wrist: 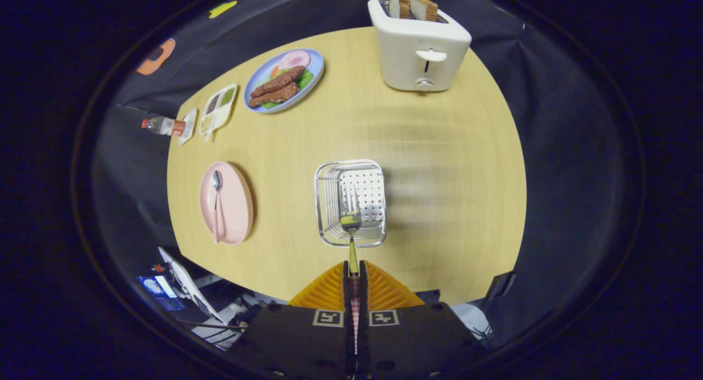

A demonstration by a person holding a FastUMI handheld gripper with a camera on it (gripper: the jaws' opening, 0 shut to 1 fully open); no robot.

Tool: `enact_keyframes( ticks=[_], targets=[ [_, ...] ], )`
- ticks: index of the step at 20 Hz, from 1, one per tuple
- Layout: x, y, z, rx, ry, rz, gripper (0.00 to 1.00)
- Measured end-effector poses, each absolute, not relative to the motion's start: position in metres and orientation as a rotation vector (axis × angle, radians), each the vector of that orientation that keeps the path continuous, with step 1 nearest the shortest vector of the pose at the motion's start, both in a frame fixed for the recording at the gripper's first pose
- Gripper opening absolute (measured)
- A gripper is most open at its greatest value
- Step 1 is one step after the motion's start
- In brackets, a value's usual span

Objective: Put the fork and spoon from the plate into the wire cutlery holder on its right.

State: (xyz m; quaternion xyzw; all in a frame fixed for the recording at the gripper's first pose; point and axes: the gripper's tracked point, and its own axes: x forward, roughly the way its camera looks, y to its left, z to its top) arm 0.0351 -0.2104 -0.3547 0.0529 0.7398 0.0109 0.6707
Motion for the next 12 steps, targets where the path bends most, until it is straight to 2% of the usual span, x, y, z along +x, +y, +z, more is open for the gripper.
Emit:
enact_keyframes(
  ticks=[6, 12],
  targets=[
    [0.040, -0.202, -0.368, 0.070, 1.797, -0.006, 0.02],
    [0.053, -0.191, -0.377, 0.052, 1.823, -0.042, 0.05]
  ],
)
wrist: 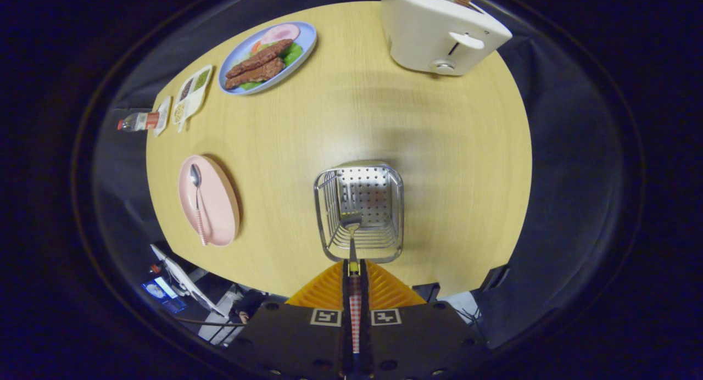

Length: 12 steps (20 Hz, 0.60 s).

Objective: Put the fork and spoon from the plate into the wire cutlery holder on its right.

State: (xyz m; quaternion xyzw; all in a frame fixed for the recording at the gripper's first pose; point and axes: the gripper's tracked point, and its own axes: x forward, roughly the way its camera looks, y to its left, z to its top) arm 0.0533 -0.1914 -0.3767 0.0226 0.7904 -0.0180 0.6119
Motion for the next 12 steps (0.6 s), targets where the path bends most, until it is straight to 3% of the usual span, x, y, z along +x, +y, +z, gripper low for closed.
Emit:
enact_keyframes(
  ticks=[12],
  targets=[
    [0.065, -0.186, -0.380, 0.021, 1.797, -0.079, 0.10]
  ],
)
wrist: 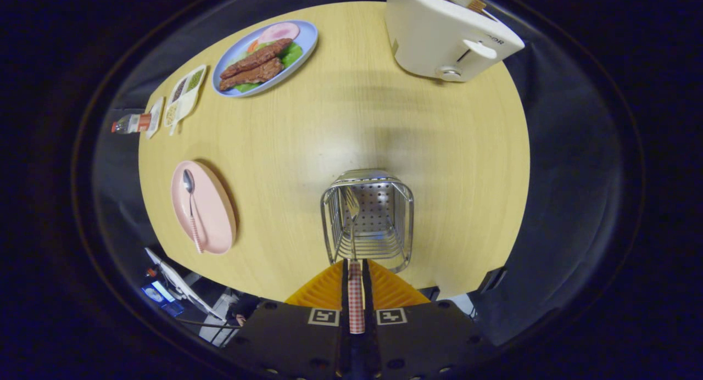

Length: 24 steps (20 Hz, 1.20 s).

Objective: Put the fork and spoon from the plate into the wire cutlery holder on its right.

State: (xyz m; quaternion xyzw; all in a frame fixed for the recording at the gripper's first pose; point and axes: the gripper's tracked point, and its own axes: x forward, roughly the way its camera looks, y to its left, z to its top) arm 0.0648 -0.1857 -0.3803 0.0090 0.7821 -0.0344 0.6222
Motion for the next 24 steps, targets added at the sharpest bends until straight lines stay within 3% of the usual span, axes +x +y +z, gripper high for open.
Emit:
enact_keyframes(
  ticks=[6, 16, 19, 21, 24],
  targets=[
    [0.065, -0.175, -0.366, 0.033, 1.720, -0.057, 0.12],
    [0.052, -0.099, -0.351, 0.081, 1.547, 0.092, 0.39],
    [0.052, -0.073, -0.357, 0.084, 1.478, 0.138, 0.61],
    [0.049, -0.057, -0.362, 0.087, 1.455, 0.148, 0.87],
    [0.049, -0.035, -0.370, 0.069, 1.409, 0.158, 0.94]
  ],
)
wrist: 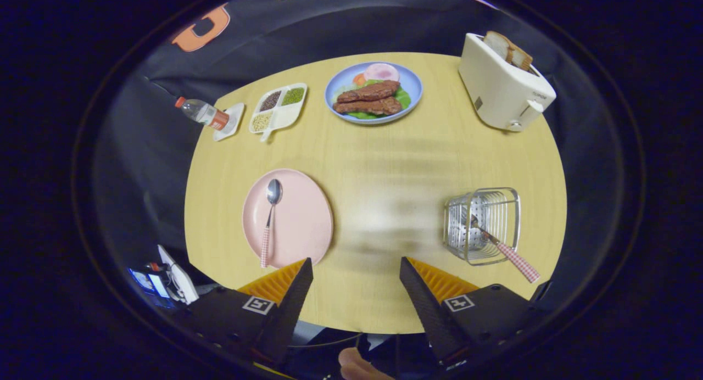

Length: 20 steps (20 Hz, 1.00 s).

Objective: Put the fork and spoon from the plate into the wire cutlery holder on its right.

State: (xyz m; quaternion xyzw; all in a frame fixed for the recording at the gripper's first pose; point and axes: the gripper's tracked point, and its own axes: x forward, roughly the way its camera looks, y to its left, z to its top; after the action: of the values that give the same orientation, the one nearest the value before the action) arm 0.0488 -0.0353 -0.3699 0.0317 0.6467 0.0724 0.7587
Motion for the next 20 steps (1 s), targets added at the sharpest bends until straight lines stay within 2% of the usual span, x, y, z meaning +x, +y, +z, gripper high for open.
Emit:
enact_keyframes(
  ticks=[4, 14, 20],
  targets=[
    [0.056, -0.009, -0.383, 0.034, 1.312, 0.139, 0.96],
    [0.042, 0.085, -0.424, 0.055, 1.235, 0.202, 0.95],
    [0.045, 0.129, -0.446, 0.080, 1.175, 0.154, 0.94]
  ],
)
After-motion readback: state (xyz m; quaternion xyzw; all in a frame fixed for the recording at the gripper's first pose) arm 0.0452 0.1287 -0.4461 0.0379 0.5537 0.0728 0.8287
